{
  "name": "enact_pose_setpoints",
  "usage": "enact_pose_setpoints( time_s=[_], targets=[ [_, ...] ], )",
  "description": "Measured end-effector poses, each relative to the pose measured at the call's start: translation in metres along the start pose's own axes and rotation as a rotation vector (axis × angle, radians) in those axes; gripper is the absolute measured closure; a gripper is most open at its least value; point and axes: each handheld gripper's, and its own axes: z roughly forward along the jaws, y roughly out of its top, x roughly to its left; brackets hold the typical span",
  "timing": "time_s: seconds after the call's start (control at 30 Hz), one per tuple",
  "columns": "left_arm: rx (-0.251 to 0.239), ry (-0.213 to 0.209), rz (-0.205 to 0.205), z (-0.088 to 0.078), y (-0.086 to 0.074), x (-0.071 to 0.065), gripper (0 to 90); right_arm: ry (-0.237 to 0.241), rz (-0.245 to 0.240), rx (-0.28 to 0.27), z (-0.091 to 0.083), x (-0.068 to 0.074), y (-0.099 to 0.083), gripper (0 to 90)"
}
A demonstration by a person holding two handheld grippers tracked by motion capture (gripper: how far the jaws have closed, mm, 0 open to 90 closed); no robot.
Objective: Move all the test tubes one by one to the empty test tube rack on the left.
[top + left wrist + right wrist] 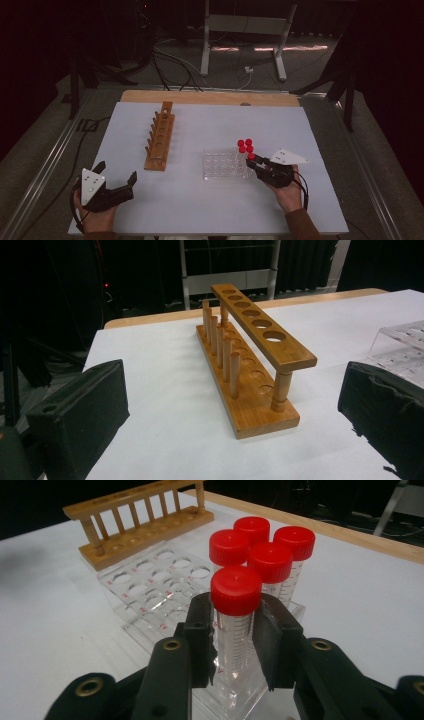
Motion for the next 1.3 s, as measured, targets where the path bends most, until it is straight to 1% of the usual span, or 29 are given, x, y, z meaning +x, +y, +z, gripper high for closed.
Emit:
enact_pose_setpoints(
  time_s=[0.13, 0.2, 0.3, 0.37, 0.43, 0.47, 0.5, 0.67, 0.8, 0.83, 0.87, 0.9, 0.93, 0.97, 1.0, 1.1, 1.2, 1.23, 1.27, 1.3],
  targets=[
    [-0.001, -0.005, 0.002, -0.001, 0.000, -0.002, 0.6, -0.006, -0.007, 0.001, 0.001, 0.000, 0.000, 72.5],
    [0.001, -0.013, 0.006, 0.000, 0.000, -0.003, 0.6, -0.012, -0.021, 0.001, 0.001, 0.001, 0.000, 73.2],
    [0.005, -0.021, 0.013, 0.000, 0.001, -0.006, 0.6, -0.014, -0.022, -0.006, 0.001, 0.001, 0.000, 73.6],
    [0.002, -0.026, 0.013, 0.000, 0.002, -0.008, 0.7, -0.014, -0.023, -0.018, 0.000, 0.001, 0.001, 73.7],
    [-0.002, -0.034, 0.014, 0.000, 0.004, -0.009, 0.7, -0.013, -0.026, -0.018, -0.001, 0.001, 0.001, 73.7],
    [-0.004, -0.047, 0.013, 0.000, 0.006, -0.012, 0.7, -0.012, -0.028, -0.021, -0.001, 0.002, 0.002, 73.8],
    [-0.004, -0.047, 0.013, 0.000, 0.006, -0.012, 0.7, -0.013, -0.027, -0.022, -0.002, 0.002, 0.002, 73.8],
    [-0.013, -0.083, 0.012, 0.001, 0.014, -0.019, 0.7, -0.014, -0.032, -0.036, -0.004, 0.002, 0.005, 73.8],
    [-0.010, -0.119, 0.030, 0.003, 0.023, -0.028, 0.7, -0.016, -0.039, -0.046, -0.006, 0.002, 0.007, 73.9],
    [-0.008, -0.131, 0.033, 0.003, 0.025, -0.031, 0.8, -0.018, -0.048, -0.054, -0.007, 0.003, 0.009, 73.9],
    [0.003, -0.153, 0.039, 0.005, 0.030, -0.035, 1.0, -0.021, -0.050, -0.057, -0.008, 0.004, 0.010, 73.9],
    [0.010, -0.167, 0.044, 0.006, 0.033, -0.038, 1.1, -0.021, -0.052, -0.060, -0.008, 0.004, 0.011, 73.9],
    [0.010, -0.167, 0.044, 0.006, 0.033, -0.038, 1.1, -0.021, -0.052, -0.060, -0.008, 0.004, 0.011, 73.9],
    [0.020, -0.190, 0.049, 0.007, 0.036, -0.042, 1.1, -0.022, -0.056, -0.065, -0.009, 0.004, 0.012, 73.9],
    [0.025, -0.203, 0.051, 0.009, 0.039, -0.046, 1.3, -0.024, -0.065, -0.070, -0.010, 0.005, 0.014, 74.0],
    [0.024, -0.241, 0.063, 0.013, 0.049, -0.055, 2.1, -0.025, -0.065, -0.078, -0.012, 0.005, 0.017, 74.0],
    [0.019, -0.283, 0.066, 0.018, 0.062, -0.066, 2.4, -0.026, -0.067, -0.092, -0.014, 0.006, 0.020, 74.0],
    [0.016, -0.310, 0.061, 0.021, 0.069, -0.072, 2.4, -0.026, -0.067, -0.097, -0.015, 0.006, 0.021, 74.0],
    [0.018, -0.324, 0.062, 0.022, 0.073, -0.075, 2.4, -0.026, -0.069, -0.103, -0.016, 0.006, 0.022, 74.0],
    [0.018, -0.324, 0.062, 0.022, 0.073, -0.075, 2.4, -0.027, -0.071, -0.108, -0.017, 0.007, 0.024, 74.0]
  ],
)
